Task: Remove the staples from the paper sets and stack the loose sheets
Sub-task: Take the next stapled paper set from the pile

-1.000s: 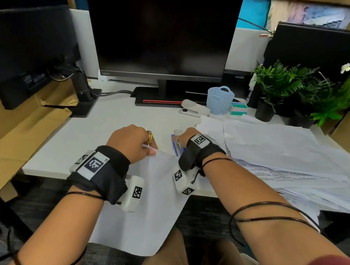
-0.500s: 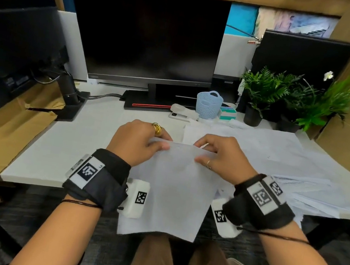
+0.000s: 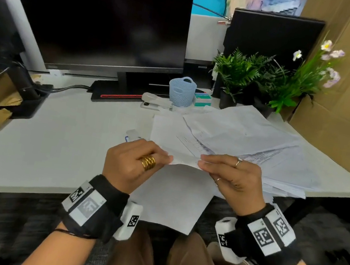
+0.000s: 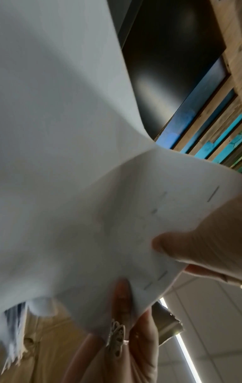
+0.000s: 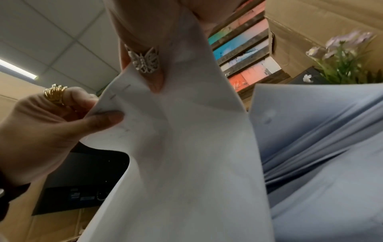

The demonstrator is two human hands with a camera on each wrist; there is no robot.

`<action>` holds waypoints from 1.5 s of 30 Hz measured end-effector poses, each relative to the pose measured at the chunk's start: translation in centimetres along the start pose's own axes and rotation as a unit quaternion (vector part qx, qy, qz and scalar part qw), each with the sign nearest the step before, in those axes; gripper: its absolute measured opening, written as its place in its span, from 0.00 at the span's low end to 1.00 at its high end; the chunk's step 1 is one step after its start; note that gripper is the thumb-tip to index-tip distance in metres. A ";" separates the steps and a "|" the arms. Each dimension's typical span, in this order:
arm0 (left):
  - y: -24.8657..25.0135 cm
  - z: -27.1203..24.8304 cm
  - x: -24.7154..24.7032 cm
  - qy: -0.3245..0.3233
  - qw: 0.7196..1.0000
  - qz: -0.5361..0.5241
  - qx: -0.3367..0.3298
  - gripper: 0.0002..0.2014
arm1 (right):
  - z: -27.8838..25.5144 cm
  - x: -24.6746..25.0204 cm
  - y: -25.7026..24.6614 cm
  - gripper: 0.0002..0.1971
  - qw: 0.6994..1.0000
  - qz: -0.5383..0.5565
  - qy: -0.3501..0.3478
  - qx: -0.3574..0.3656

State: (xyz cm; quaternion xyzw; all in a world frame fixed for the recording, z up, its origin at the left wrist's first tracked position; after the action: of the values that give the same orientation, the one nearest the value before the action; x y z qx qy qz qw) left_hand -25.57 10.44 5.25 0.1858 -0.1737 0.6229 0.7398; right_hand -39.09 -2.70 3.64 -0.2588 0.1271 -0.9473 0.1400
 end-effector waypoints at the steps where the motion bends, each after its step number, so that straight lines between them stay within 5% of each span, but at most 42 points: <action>1: 0.0 -0.2 -0.1 0.008 1.000 -0.002 0.007 0.09 | -0.3 0.3 -0.3 0.07 1.000 -0.016 0.005 0.011; 12: 1.4 -0.7 -1.7 0.011 1.000 0.009 -0.001 0.11 | -2.0 2.1 -0.7 0.12 0.995 -0.083 0.010 0.045; 15: 0.9 -0.4 -2.8 -0.013 0.999 -0.027 0.033 0.13 | -2.2 2.4 0.0 0.08 0.998 -0.058 -0.021 0.005; 18: 1.7 0.0 -5.5 -0.074 0.994 -0.080 0.026 0.13 | -2.8 3.2 2.2 0.08 0.989 -0.008 -0.098 -0.114; 21: 3.8 0.3 -9.4 -0.169 0.980 -0.102 -0.002 0.11 | -4.8 5.2 4.6 0.07 0.957 -0.048 -0.169 -0.232; 26: 4.6 2.4 -14.8 -0.261 0.957 -0.114 0.060 0.25 | -9.6 9.7 7.5 0.13 0.893 -0.193 -0.248 -0.322; 28: 4.5 2.6 -17.6 -0.321 0.941 -0.067 0.086 0.27 | -12.6 10.1 9.5 0.18 0.836 -0.244 -0.310 -0.382; 30: 4.5 1.3 -20.9 -0.420 0.901 -0.013 0.109 0.25 | -16.6 9.8 11.7 0.22 0.742 -0.287 -0.398 -0.456; 32: 4.6 -0.1 -23.1 -0.473 0.872 0.007 0.123 0.25 | -20.0 9.4 13.6 0.22 0.693 -0.313 -0.411 -0.503; 37: 4.1 -1.0 -24.5 -0.470 0.871 0.001 0.144 0.24 | -27.0 7.1 18.5 0.19 0.688 -0.256 -0.300 -0.609; 45: 3.7 -2.2 -25.3 -0.461 0.876 0.010 0.139 0.36 | -32.7 2.1 24.0 0.15 0.661 -0.232 -0.288 -0.653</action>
State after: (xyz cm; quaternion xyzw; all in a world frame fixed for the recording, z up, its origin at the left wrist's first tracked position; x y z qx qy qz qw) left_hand -33.28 -9.57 -8.82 0.5515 -0.4083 0.4918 0.5360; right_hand -53.24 -20.16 -30.17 -0.5646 0.6020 -0.5014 -0.2596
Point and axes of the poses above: each hand's wrist, its own z-axis towards the middle knuckle, its own x-axis out of the back of the hand, y = z × x, the point moved 8 cm from there along z, towards the middle knuckle, and after that the axes turned 1 degree about -y, right-handed, at the moved point
